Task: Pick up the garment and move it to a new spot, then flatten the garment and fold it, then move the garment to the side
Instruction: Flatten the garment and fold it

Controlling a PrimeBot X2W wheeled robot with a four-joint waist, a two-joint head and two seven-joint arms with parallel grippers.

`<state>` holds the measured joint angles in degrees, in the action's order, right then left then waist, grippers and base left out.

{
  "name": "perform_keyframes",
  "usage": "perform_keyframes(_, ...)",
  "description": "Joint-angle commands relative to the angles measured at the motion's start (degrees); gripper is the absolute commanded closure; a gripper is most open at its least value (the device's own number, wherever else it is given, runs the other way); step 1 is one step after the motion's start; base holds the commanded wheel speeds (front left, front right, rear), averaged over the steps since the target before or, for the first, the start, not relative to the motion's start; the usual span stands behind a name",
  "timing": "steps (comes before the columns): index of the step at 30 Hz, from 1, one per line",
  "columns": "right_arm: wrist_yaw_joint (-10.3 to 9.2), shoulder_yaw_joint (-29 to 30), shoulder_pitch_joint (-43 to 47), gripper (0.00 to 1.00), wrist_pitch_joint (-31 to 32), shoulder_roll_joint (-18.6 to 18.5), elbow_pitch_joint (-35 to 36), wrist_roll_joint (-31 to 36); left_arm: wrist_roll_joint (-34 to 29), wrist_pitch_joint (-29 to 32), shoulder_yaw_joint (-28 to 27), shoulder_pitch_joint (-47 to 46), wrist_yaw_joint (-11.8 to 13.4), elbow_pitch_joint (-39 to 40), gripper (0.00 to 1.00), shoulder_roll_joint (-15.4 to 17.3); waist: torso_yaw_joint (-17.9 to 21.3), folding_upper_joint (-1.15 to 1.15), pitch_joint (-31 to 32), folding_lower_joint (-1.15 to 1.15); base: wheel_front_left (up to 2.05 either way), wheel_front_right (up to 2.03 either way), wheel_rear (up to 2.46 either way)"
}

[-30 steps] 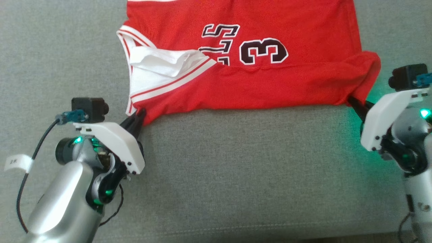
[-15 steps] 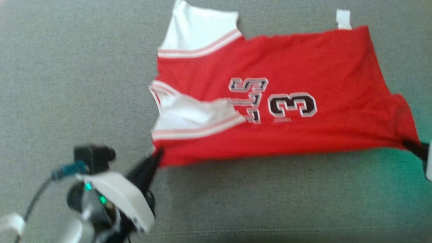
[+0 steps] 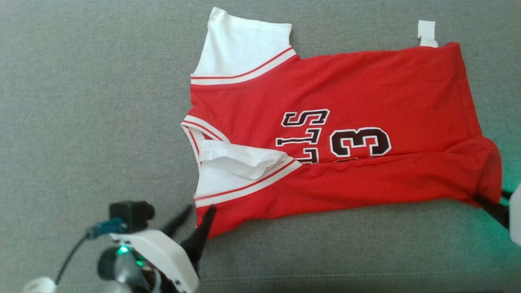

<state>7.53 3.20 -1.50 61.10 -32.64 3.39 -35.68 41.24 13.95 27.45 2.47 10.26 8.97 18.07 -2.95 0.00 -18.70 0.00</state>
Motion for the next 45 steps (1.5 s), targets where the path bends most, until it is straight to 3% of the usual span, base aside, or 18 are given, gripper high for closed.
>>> perform_keyframes(1,-0.04,0.8,-0.4,0.0,-0.8,-2.7,2.7,0.3,-1.0,-0.4,-3.0,-2.5,0.7,2.0,0.0,2.0,0.4,0.0,-0.2,0.0,0.0,0.0,0.0)
perform_keyframes(7,-0.04,2.6,-7.0,0.0,-2.5,-6.2,8.6,-0.4,-3.2,2.5,-6.9,-6.5,1.6,7.3,0.0,8.4,1.0,0.0,-3.4,0.0,0.0,0.0,0.0)
perform_keyframes(10,-0.04,1.8,-14.2,0.0,-3.6,-7.1,9.0,0.6,-4.7,6.3,-7.4,-14.6,0.2,8.7,0.0,11.2,0.2,0.0,-7.2,0.0,0.0,0.0,0.0)
perform_keyframes(13,-0.04,-1.6,-23.0,0.0,-4.1,-7.5,6.2,2.7,-5.5,11.3,-5.9,-26.8,-2.5,6.1,0.0,11.3,-0.6,0.0,-11.0,0.0,0.0,0.0,0.0)
perform_keyframes(21,-0.04,-12.0,-41.6,0.0,-2.3,-2.2,-7.7,8.8,-7.4,24.4,1.9,-56.5,-8.6,-13.6,0.0,4.2,-0.2,0.0,-16.6,0.0,0.0,0.0,0.0)
perform_keyframes(27,-0.04,-17.8,-47.0,0.0,-1.8,1.6,-13.3,8.4,-7.6,29.1,4.4,-66.0,-10.3,-24.6,0.0,0.1,1.8,0.0,-17.0,0.0,0.0,0.0,0.0)
perform_keyframes(34,-0.04,-23.8,-49.7,0.0,-2.2,2.3,-16.4,6.3,-10.0,31.0,6.2,-72.2,-10.8,-33.9,0.0,-0.1,3.8,0.0,-16.3,0.0,0.0,0.0,0.0)
perform_keyframes(45,-0.04,-28.8,-53.0,0.0,-1.9,2.7,-18.7,4.0,-13.9,29.9,7.8,-77.4,-9.3,-42.3,0.0,0.4,5.2,0.0,-17.4,0.0,0.0,0.0,0.0)
